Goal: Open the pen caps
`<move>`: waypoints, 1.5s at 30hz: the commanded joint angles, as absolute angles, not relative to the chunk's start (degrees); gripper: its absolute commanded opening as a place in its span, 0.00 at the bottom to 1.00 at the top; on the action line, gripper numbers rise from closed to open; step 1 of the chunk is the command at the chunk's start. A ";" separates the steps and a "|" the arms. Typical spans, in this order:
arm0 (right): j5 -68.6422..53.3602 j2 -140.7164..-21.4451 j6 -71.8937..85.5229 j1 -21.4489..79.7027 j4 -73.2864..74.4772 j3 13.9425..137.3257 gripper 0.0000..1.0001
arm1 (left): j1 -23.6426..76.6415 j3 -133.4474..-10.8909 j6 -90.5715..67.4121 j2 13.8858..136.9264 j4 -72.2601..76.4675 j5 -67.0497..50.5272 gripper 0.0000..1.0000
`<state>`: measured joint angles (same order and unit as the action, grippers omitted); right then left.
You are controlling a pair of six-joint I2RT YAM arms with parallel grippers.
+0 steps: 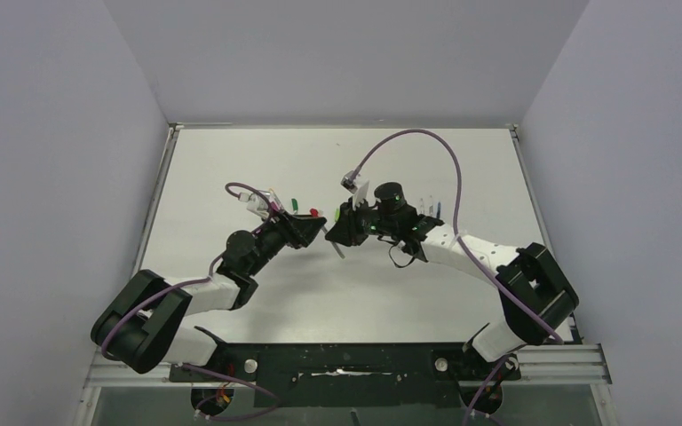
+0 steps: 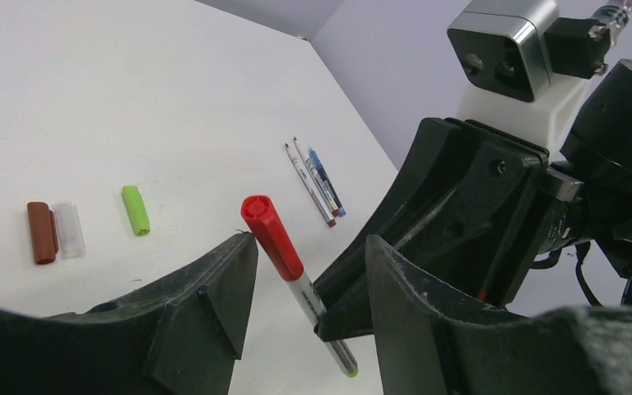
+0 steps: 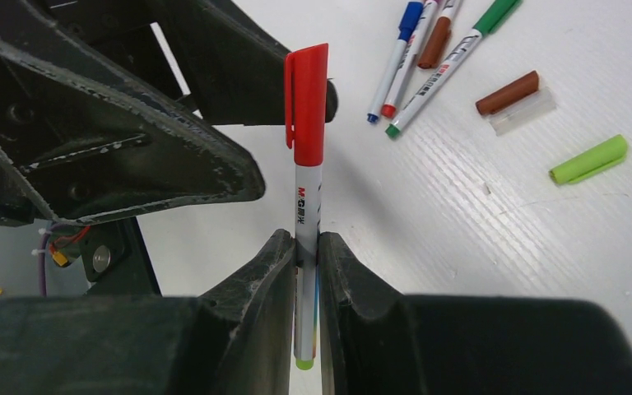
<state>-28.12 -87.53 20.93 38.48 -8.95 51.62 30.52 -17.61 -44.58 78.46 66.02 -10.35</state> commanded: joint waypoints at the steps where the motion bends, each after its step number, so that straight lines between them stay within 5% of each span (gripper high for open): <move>1: -29.71 -86.50 19.01 40.11 -11.41 53.53 0.00 | 29.99 -17.15 -44.16 77.89 68.82 -9.71 0.50; 10: -28.83 -86.58 18.64 40.74 -11.23 53.63 0.00 | 29.88 -17.12 -44.27 77.87 68.95 -9.58 0.47; 17: -27.71 -86.23 18.63 40.72 -11.02 53.43 0.00 | 29.70 -17.36 -44.70 78.42 68.93 -9.82 0.24; 26: -27.72 -86.48 18.50 40.77 -10.91 53.52 0.01 | 29.36 -17.58 -45.57 79.79 70.28 -11.10 0.10; 31: -27.58 -86.69 18.54 40.81 -10.81 53.56 0.12 | 29.27 -17.63 -45.87 80.13 70.67 -11.46 0.08; 40: -26.60 -86.52 18.54 40.72 -10.99 53.17 0.49 | 29.09 -17.58 -46.70 80.57 71.98 -12.45 0.07; 45: -26.40 -86.89 18.54 40.79 -11.21 53.26 0.58 | 28.83 -17.40 -48.26 81.78 74.32 -14.12 0.07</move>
<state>-27.07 -87.66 18.79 40.60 -8.51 51.64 29.39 -16.97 -46.76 80.79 68.01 -11.99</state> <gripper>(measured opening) 0.566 0.160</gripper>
